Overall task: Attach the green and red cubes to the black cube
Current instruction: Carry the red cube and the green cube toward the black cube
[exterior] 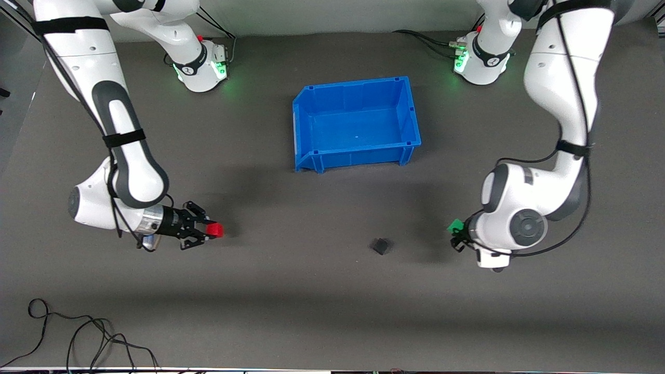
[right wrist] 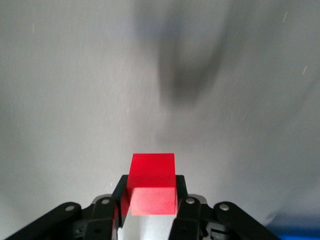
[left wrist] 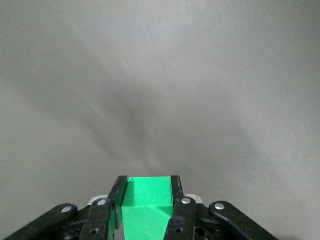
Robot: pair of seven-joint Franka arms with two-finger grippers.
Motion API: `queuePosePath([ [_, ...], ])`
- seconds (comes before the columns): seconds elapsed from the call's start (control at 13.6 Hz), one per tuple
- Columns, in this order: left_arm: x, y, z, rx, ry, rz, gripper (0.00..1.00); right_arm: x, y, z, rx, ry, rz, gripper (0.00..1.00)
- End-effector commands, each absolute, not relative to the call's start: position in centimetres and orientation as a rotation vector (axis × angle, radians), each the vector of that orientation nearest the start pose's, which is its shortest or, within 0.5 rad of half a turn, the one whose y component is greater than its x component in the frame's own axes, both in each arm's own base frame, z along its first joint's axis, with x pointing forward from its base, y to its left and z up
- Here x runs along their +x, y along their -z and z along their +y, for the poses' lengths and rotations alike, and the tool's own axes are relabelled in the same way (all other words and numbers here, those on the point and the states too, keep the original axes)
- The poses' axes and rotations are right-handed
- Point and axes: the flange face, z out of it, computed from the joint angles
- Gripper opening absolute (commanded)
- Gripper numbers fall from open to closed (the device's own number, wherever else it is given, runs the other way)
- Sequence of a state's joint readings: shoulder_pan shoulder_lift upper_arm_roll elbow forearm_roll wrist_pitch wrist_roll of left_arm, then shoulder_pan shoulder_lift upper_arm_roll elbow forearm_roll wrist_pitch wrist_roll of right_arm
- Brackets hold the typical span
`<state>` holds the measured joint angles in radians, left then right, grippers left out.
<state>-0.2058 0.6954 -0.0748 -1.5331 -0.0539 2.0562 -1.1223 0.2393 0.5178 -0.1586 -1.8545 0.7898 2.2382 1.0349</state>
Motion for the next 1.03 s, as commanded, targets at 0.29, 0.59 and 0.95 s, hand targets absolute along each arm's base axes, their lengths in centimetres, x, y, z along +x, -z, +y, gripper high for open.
queuePosePath([
  [0.29,67.2,-23.1,-26.6,-2.606,-0.202,-1.899,0.0,65.9,-25.8,18.7,-1.904,-0.523,1.988,0.0],
  [0.59,67.5,-20.8,-29.3,-2.444,-0.123,-2.231,0.0,66.2,-25.0,26.9,-1.828,-0.511,2.072,0.0],
  [0.95,68.0,-20.5,-31.1,-2.493,-0.095,-2.2,0.0,65.6,-23.4,31.2,-1.767,-0.475,2.124,0.0],
])
